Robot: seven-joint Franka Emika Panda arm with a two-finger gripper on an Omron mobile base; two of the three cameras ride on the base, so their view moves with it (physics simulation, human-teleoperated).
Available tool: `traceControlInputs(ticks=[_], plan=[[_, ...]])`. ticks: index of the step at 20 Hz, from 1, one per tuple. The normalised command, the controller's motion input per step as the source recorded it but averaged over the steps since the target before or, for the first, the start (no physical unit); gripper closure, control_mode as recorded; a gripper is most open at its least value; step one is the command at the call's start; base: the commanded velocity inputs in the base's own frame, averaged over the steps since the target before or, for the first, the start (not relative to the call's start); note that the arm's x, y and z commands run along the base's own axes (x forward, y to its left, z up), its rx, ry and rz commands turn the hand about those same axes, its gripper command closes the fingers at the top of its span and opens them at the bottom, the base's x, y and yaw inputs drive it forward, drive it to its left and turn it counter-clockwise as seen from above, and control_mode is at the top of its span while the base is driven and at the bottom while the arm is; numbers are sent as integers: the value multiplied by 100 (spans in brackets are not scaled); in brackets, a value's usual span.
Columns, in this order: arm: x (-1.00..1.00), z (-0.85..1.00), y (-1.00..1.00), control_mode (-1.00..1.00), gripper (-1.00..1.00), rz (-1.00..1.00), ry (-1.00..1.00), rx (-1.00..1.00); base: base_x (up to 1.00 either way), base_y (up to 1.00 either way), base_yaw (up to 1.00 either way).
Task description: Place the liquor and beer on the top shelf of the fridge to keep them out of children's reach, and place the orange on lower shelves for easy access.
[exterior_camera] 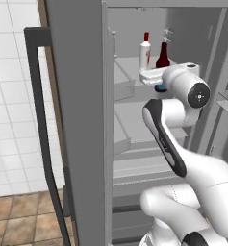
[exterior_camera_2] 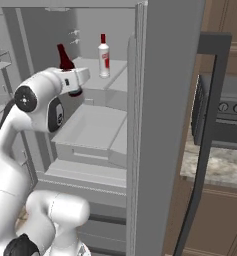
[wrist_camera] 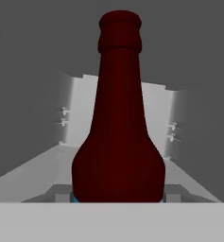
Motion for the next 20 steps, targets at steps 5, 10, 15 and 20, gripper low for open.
traceControlInputs(ticks=[5, 10, 15, 20], plan=[[12, 10, 23, -100, 100, 0, 16, 0, 0, 0, 0], [21, 9, 11, -100, 100, 1, 13, 1, 0, 0, 0], [30, 0, -1, -100, 100, 13, 2, 11, 0, 0, 0], [27, 0, -2, -100, 100, 19, 0, 12, 0, 0, 0]])
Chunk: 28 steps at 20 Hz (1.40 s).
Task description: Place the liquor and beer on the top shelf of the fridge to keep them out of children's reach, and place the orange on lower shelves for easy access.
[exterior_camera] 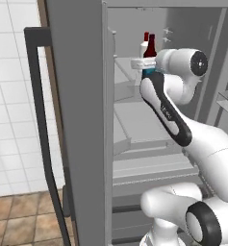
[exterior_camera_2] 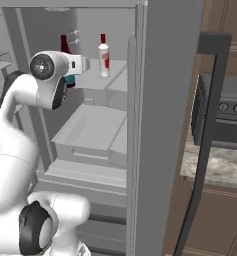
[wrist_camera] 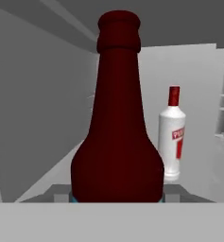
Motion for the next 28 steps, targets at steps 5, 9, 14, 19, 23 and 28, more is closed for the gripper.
traceControlInputs(ticks=[5, 9, 14, 19, 23, 28], plan=[[30, -9, 0, -100, 100, 16, 0, 4, 0, 0, 0], [41, -2, 1, -100, 100, 8, 0, 0, 0, 0, 0], [44, 0, 8, -100, 100, 3, 0, 0, 0, 0, 0], [35, 0, 20, -100, 100, 0, 0, 0, 0, 0, 0], [32, 0, 20, -100, 100, 0, 0, 0, 0, 0, 0], [34, 0, 9, -100, 100, 0, 0, 0, 0, 0, 0]])
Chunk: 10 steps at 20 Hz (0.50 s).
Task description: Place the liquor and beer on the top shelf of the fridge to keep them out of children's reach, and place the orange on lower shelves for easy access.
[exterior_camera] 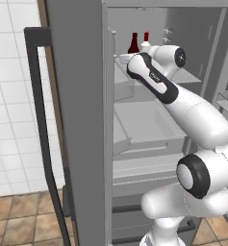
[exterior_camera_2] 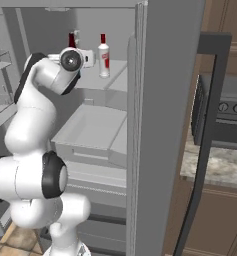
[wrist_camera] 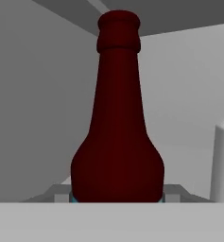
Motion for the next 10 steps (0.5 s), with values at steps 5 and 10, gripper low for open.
traceControlInputs(ticks=[5, 10], plan=[[29, -7, 0, -100, 100, 0, 0, 0, 0, 0, 0], [23, -20, 0, -100, 100, 0, 0, 0, 0, 0, 0]])
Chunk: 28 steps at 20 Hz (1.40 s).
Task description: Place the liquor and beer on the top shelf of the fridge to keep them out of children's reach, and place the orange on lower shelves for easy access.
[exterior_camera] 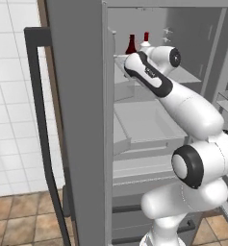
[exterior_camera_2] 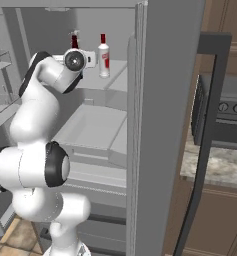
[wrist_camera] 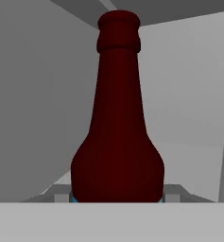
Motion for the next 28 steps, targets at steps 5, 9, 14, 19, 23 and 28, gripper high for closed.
traceControlInputs(ticks=[5, 9, 14, 19, 23, 28], plan=[[21, -22, 0, -100, 100, 0, 0, 0, 0, 0, 0], [20, -16, 0, -100, 100, 0, 0, 0, 0, 0, 0], [19, -19, 0, -100, 100, 0, -1, 0, 0, 0, 0], [16, -14, 3, -100, 100, 0, -7, 0, 0, 0, 0], [10, -2, 15, -100, 100, 0, -17, 0, 0, 0, 0], [10, 0, 19, -100, 100, 0, -20, 0, 0, 0, 0]])
